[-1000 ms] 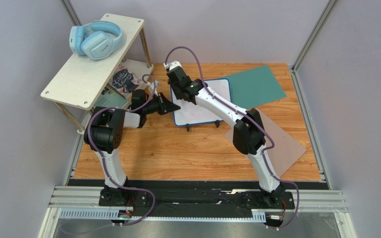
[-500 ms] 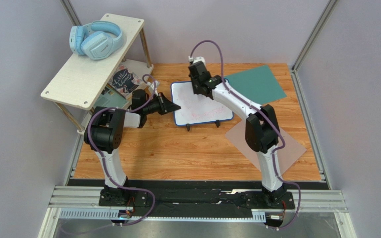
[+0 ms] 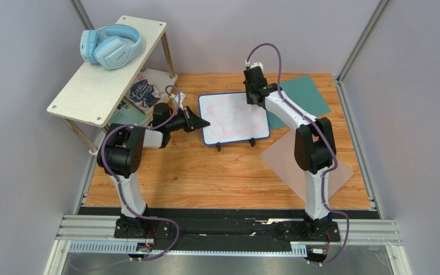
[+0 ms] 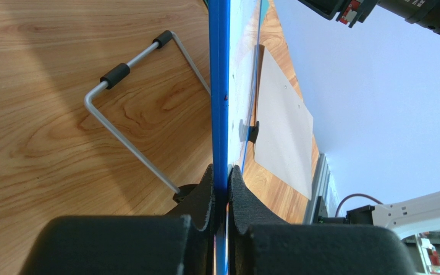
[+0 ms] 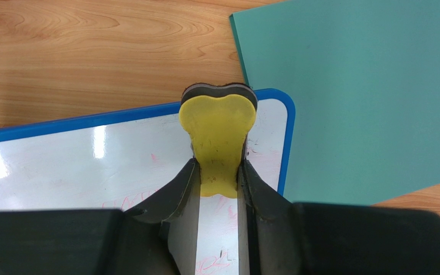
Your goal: Erase the whiteboard
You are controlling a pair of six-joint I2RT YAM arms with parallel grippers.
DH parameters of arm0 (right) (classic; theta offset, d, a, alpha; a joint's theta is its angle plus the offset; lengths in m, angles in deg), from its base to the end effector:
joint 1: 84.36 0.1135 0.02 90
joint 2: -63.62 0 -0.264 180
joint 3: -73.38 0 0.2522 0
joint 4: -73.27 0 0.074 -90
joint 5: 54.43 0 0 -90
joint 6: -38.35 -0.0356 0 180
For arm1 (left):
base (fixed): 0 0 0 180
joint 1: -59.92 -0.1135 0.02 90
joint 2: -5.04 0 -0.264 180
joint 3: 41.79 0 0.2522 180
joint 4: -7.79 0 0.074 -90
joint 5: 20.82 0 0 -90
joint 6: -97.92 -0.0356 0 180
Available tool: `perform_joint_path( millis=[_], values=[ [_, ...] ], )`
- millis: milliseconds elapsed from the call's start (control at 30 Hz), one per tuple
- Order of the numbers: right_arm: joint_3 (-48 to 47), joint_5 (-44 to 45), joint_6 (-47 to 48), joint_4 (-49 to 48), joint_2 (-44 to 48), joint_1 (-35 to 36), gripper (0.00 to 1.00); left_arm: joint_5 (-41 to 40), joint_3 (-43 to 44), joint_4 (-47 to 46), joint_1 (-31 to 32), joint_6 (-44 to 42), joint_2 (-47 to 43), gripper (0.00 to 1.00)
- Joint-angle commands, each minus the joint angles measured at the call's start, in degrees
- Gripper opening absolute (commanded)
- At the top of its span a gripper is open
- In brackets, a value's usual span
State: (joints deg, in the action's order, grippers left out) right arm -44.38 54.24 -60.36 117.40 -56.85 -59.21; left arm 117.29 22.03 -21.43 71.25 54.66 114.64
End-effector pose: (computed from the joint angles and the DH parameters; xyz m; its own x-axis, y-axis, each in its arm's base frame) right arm 0.4389 0.1935 0.2505 -0.6836 -0.1625 -0.7115 -0.1021 0.9866 -0.1272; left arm 0.3656 -0.1003 0.1536 -0.7966 -0.3363 -0.5024 0.3658 0.3934 -0.8435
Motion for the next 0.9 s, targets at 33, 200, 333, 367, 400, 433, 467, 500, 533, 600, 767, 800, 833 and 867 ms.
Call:
perform_joint_path(
  millis=[33,200,333,367,400,433,467,500,533,600,767,800,833,867],
  values=[
    [4.2,-13.4,2.4,-1.3,-2.0,5.2,0.0,-3.9,-0.8,4.4,-0.1,-7.4,1.1,0.0],
    [1.2,-16.7,1.5,-0.6,-3.6,9.7,0.0,-3.8,-0.8,4.4,-0.1,-7.5,1.1,0.0],
    [-1.6,-16.5,1.8,0.7,-5.8,12.2,0.0,-3.7,-0.8,4.4,-0.1,-7.4,1.1,0.0],
    [-2.2,-15.9,2.0,1.2,-6.3,12.6,0.0,-3.7,-0.8,4.4,-0.1,-7.4,1.1,0.0],
    [-2.8,-15.3,2.3,1.9,-6.9,12.6,0.0,-3.7,-0.8,4.4,-0.1,-7.4,1.1,0.0],
    [-2.9,-13.5,2.3,2.0,-7.1,12.6,0.0,-3.7,-0.8,4.4,-0.1,-7.5,1.1,0.0],
    [-2.9,-12.2,2.6,2.1,-7.2,12.4,0.0,-3.7,-0.8,4.4,-0.1,-7.4,1.1,0.0],
    [-2.8,-10.6,2.7,2.7,-7.3,12.2,0.0,-3.6,-0.8,4.4,-0.1,-7.4,1.1,0.0],
    [-2.5,-8.2,2.5,2.9,-7.3,11.8,0.0,-3.7,-0.8,4.3,-0.1,-7.4,1.1,0.0],
    [-2.0,-7.0,0.2,4.2,-7.3,9.1,0.0,-3.7,-0.8,4.4,-0.1,-7.4,1.1,0.0],
    [4.6,-5.5,-3.1,3.3,-3.9,1.3,0.0,-3.7,-0.8,4.3,-0.1,-7.4,1.1,0.0],
    [5.7,-5.1,-3.2,2.7,-3.2,0.4,0.0,-3.7,-0.8,4.3,-0.1,-7.4,1.1,0.0],
    [6.5,-4.8,-3.2,2.6,-2.7,-0.6,0.0,-3.8,-0.8,4.4,-0.1,-7.3,1.1,0.0],
    [7.9,-4.8,-3.3,2.6,-1.7,-1.8,0.0,-3.9,-0.8,4.4,-0.1,-7.3,1.1,0.0]
  ],
)
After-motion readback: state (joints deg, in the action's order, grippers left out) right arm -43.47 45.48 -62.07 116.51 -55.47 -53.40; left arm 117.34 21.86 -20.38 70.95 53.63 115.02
